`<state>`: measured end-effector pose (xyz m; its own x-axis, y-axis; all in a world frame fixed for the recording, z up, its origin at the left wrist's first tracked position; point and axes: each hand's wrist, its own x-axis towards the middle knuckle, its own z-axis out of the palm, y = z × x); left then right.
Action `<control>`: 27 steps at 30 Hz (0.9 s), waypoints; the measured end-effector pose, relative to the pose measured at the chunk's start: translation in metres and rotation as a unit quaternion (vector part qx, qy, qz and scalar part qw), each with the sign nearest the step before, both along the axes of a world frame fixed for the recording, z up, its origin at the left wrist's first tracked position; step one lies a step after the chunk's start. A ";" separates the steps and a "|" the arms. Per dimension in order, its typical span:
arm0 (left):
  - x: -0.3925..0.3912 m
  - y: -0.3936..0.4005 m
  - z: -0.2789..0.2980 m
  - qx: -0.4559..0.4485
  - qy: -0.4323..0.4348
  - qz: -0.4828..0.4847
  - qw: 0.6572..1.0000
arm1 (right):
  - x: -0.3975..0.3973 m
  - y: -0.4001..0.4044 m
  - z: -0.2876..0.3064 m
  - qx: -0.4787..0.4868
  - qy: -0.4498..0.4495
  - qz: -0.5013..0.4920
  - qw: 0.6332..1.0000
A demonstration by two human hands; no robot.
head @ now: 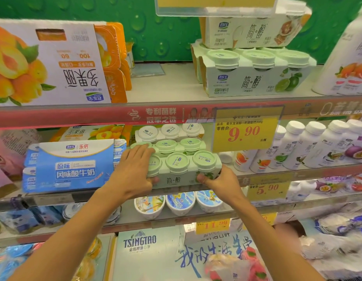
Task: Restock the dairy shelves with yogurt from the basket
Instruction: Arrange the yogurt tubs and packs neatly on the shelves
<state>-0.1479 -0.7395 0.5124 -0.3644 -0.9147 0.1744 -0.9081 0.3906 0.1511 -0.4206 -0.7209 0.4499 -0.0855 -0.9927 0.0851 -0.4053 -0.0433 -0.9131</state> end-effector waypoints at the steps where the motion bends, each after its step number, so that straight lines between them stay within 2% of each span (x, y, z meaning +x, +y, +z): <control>1: 0.000 0.000 0.000 -0.003 -0.005 0.000 1.000 | 0.000 -0.001 -0.001 0.003 0.007 -0.001 1.000; 15: -0.004 -0.014 -0.001 0.026 -0.064 0.009 0.998 | 0.001 -0.015 0.020 0.006 0.070 0.004 0.998; 27: -0.005 -0.006 -0.021 0.002 -0.018 -0.010 1.000 | -0.002 -0.016 0.033 0.040 0.133 0.027 0.990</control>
<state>-0.1528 -0.7457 0.4917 -0.3878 -0.9084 0.1564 -0.9054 0.4072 0.1202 -0.4225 -0.7364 0.4833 -0.0168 -0.9997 0.0174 -0.6314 -0.0029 -0.7755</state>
